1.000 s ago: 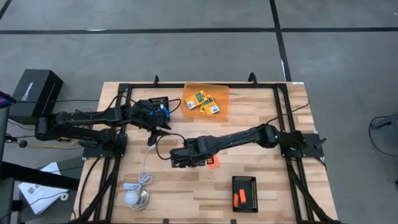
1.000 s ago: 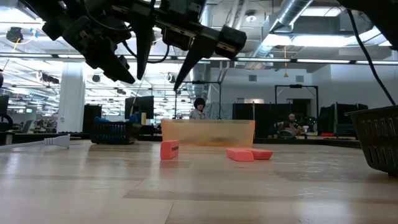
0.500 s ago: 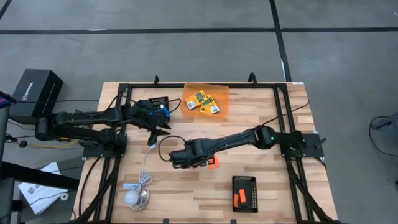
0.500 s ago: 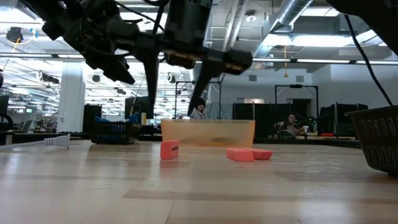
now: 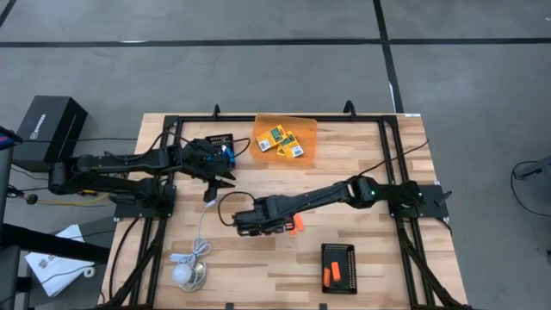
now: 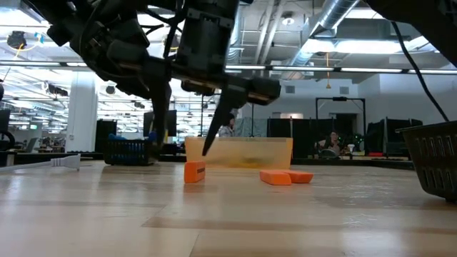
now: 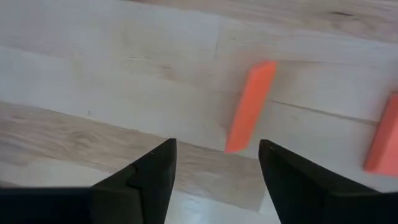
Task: Pick & Place School Supplies
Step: Put the eraser into the bottom black bin
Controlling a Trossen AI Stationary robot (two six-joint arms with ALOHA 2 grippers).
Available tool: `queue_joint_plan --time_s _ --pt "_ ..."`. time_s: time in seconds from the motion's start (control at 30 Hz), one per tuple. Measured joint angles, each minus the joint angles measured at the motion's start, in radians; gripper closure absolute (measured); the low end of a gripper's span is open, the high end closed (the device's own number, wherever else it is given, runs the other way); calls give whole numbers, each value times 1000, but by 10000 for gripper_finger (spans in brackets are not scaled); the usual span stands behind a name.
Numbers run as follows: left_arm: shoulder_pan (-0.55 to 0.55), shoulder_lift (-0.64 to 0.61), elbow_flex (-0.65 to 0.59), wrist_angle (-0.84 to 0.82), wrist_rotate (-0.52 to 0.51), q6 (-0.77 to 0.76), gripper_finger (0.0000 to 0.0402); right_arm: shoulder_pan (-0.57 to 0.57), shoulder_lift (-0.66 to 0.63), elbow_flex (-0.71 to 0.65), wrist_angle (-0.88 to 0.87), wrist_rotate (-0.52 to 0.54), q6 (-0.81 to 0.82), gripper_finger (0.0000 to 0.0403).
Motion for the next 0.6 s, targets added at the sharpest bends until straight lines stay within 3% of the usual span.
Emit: queue_joint_plan --time_s 0.6 --pt "0 0 0 -6 -8 8 282 -26 0 -28 -16 3 -51 184"
